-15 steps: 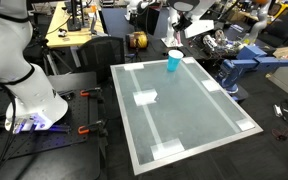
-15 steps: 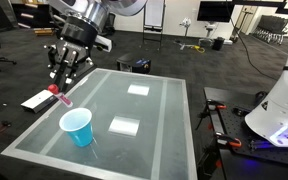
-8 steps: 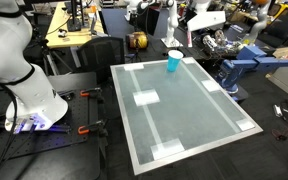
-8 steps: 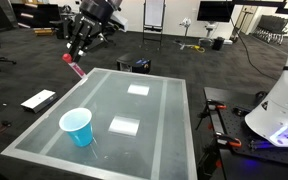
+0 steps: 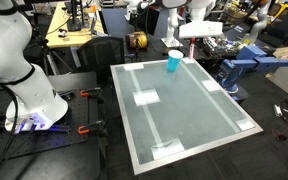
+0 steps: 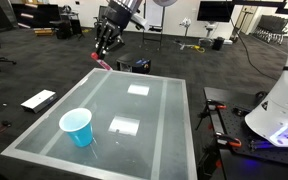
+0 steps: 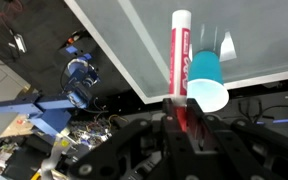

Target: Remove the marker from the blue cup then put it on the table

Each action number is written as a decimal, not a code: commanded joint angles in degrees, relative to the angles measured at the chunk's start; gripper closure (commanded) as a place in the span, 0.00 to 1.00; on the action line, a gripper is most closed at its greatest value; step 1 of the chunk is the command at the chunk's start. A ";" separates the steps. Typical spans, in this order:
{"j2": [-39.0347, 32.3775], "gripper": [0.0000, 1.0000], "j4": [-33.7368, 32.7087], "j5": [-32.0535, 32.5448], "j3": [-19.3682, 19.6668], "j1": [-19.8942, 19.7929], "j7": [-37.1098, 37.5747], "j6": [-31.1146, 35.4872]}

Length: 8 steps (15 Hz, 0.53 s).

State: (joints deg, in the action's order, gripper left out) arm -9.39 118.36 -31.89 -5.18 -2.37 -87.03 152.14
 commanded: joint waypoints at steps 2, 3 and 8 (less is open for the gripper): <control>3.43 0.95 5.69 5.87 1.38 0.11 14.26 -0.76; 3.72 0.95 6.19 5.28 1.02 -0.16 15.31 -1.25; 1.49 0.82 4.63 4.73 0.45 -0.50 13.63 -0.26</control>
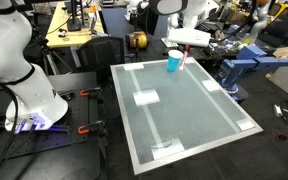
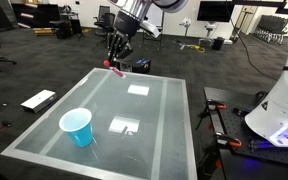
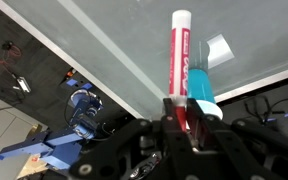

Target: Remove the marker from the blue cup then put it on the table

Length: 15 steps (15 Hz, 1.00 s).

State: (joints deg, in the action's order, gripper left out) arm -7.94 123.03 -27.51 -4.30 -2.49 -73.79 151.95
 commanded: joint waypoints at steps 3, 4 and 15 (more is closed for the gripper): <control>-1.33 0.95 1.19 11.79 2.02 1.74 11.06 7.29; -1.98 0.95 1.23 17.33 3.50 2.56 16.03 9.47; -8.30 0.95 -5.06 58.95 23.24 16.81 63.14 2.82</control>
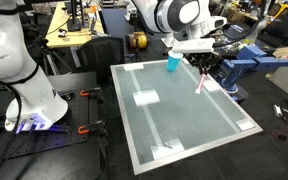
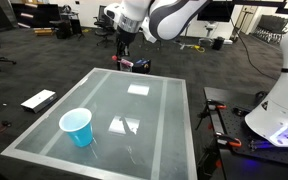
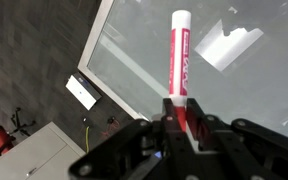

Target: Remove the marker from the blue cup then put it on the table

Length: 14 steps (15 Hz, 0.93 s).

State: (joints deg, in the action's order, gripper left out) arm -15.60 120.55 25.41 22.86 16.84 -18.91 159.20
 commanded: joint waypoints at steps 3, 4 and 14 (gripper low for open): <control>-0.71 0.95 -3.06 7.56 -8.56 -5.12 12.10 -7.35; -0.68 0.95 -3.18 7.38 -9.82 -5.93 12.48 -8.20; -2.55 0.95 -5.29 3.09 -17.55 -10.99 10.72 -16.75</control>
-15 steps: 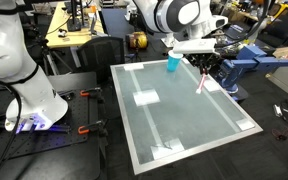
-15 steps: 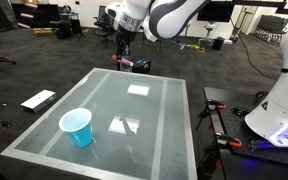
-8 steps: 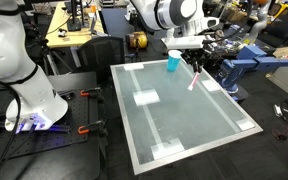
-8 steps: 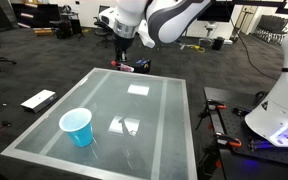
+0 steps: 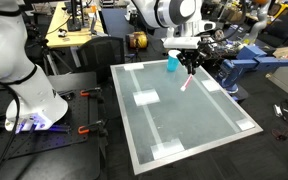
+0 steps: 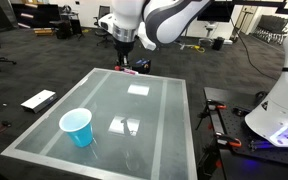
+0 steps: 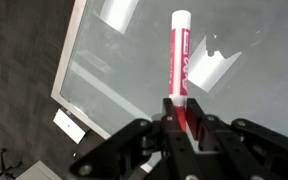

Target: Remove the marker from the blue cup then put it on the table

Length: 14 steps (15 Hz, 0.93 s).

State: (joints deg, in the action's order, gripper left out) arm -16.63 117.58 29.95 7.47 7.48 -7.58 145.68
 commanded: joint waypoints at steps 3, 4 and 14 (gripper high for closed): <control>-3.42 0.95 -3.32 -2.95 -3.35 -2.39 -0.97 -3.75; -4.13 0.95 -3.70 -3.74 -3.73 -2.65 -1.30 -3.97; -11.77 0.95 -7.72 -10.18 -6.27 -4.49 -4.79 -6.13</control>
State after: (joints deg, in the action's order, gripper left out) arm -26.59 112.70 21.70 2.63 4.23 -10.12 142.57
